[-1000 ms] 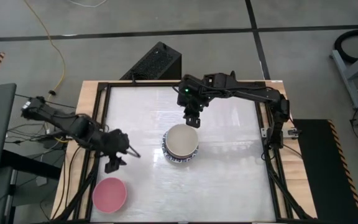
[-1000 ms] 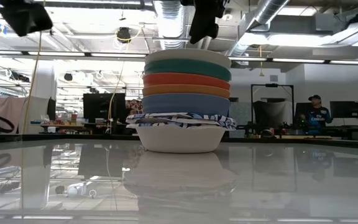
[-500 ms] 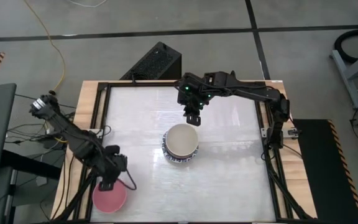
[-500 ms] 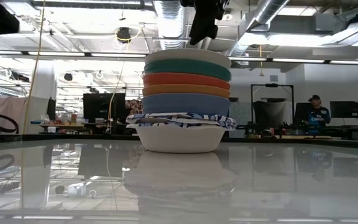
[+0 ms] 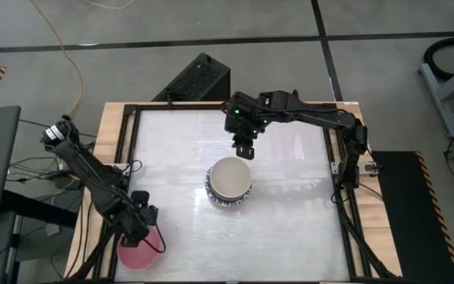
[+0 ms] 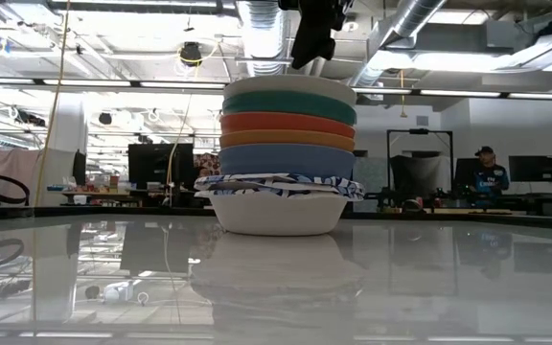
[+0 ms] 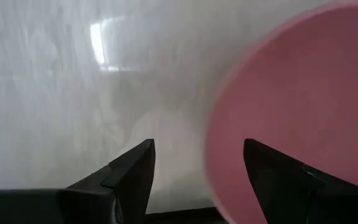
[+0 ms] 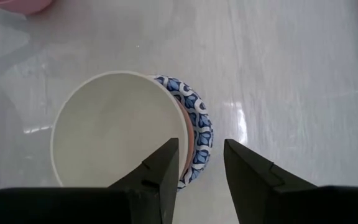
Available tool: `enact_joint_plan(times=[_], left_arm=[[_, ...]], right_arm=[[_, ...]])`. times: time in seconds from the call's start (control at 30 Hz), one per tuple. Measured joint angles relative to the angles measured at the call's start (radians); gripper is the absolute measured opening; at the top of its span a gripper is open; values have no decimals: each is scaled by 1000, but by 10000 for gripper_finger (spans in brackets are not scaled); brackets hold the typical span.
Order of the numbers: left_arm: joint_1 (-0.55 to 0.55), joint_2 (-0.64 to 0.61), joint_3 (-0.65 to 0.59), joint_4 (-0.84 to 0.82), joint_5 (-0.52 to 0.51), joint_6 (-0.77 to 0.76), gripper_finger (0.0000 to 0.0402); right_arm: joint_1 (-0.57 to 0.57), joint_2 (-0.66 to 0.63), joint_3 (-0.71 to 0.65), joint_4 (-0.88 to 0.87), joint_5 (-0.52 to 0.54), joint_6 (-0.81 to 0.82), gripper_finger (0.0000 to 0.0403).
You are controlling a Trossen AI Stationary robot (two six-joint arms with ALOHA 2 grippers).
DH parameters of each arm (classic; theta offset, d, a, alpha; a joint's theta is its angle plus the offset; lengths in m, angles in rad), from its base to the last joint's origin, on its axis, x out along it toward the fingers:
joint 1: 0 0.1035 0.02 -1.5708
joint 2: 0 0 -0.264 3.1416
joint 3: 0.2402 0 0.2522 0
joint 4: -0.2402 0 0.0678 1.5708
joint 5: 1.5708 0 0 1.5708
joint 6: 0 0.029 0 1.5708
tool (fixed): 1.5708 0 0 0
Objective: Nest bowls inside each other
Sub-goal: Stack the pink bowl on top of the white bowl
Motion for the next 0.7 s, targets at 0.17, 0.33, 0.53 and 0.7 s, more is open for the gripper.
enact_joint_plan(times=[0.17, 0.33, 0.53, 0.7], left_arm=[[2, 0, -87, 70, 13, -22, 227], [2, 0, -116, 130, 70, -20, 164], [18, 0, -116, 135, 62, -23, 21], [49, -1, -116, 135, -4, -120, 3]], right_arm=[[2, 0, 0, 0, 0, 21, 147], [2, 0, 0, -1, -1, 37, 147], [2, 0, 0, -1, -1, 51, 147], [1, 0, 0, -1, 0, 79, 147]])
